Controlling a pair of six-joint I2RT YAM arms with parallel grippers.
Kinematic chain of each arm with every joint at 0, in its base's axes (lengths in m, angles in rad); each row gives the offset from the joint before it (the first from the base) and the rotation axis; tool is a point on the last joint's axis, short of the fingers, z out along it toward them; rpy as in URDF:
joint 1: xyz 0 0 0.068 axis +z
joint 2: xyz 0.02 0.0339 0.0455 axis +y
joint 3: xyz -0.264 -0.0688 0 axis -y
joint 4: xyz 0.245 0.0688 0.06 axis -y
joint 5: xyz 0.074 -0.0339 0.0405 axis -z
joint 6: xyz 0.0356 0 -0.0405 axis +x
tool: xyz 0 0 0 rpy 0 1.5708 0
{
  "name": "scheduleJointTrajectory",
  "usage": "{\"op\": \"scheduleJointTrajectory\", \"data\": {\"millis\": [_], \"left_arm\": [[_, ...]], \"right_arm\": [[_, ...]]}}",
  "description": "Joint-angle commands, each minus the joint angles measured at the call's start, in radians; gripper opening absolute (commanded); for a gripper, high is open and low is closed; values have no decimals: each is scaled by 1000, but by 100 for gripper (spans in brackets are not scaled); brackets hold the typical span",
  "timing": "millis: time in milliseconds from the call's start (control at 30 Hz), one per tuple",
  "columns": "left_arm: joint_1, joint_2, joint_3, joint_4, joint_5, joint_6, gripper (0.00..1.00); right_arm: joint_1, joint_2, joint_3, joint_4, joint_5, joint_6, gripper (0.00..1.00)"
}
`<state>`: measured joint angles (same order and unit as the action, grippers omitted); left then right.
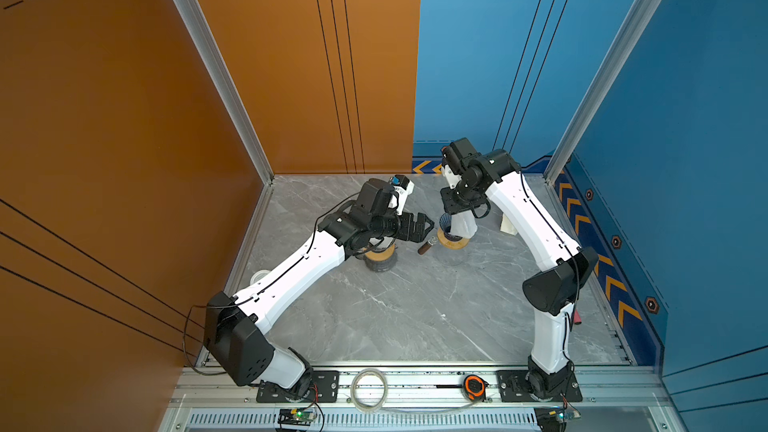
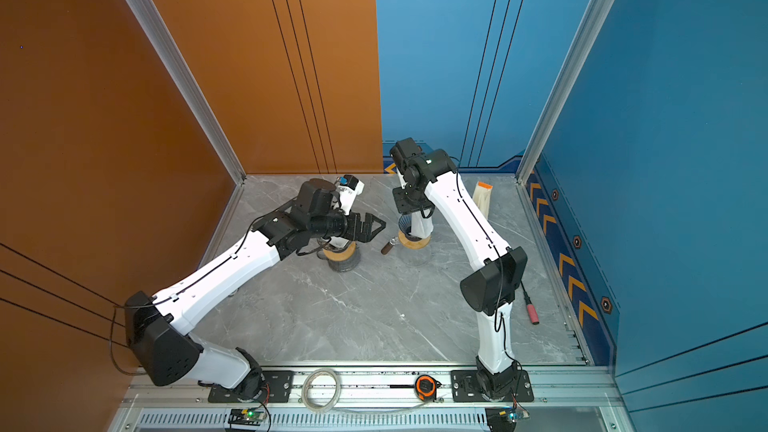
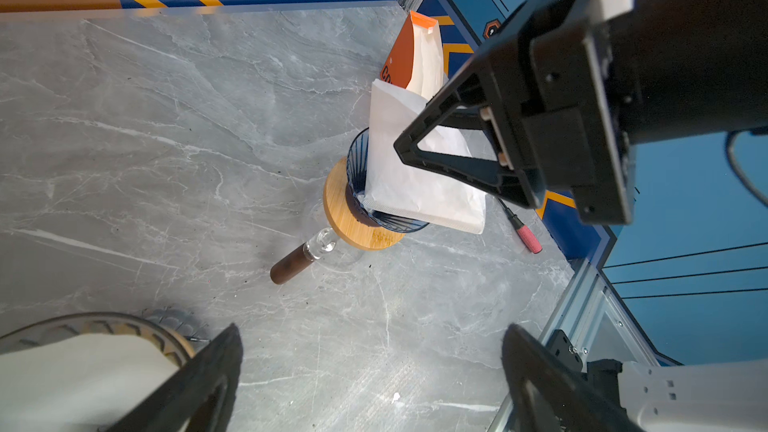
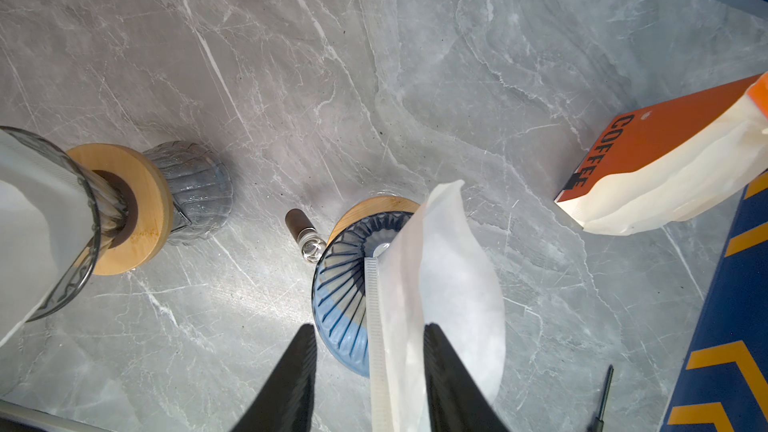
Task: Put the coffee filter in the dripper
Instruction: 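Lower the white filter into the blue dripper with the right gripper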
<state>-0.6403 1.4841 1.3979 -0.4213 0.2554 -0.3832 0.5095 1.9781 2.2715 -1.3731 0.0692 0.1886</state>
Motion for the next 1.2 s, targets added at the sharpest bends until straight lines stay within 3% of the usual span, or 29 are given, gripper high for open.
{"op": "scheduleJointTrajectory", "data": {"millis": [0, 233, 600, 767, 1167], "left_arm": [[-1, 22, 43, -19, 33, -6, 98], [-13, 68, 95, -19, 45, -12, 98], [-61, 180, 221, -46, 44, -26, 98], [-78, 228, 277, -67, 29, -42, 98], [-84, 313, 366, -119, -1, -84, 99]], "right_arm": [[-9, -85, -22, 36, 31, 19, 43], [-67, -199, -170, 127, 22, 45, 46], [-217, -312, -466, 290, -223, 75, 43], [-237, -293, -526, 314, -252, 73, 41], [-243, -296, -557, 365, -298, 75, 8]]}}
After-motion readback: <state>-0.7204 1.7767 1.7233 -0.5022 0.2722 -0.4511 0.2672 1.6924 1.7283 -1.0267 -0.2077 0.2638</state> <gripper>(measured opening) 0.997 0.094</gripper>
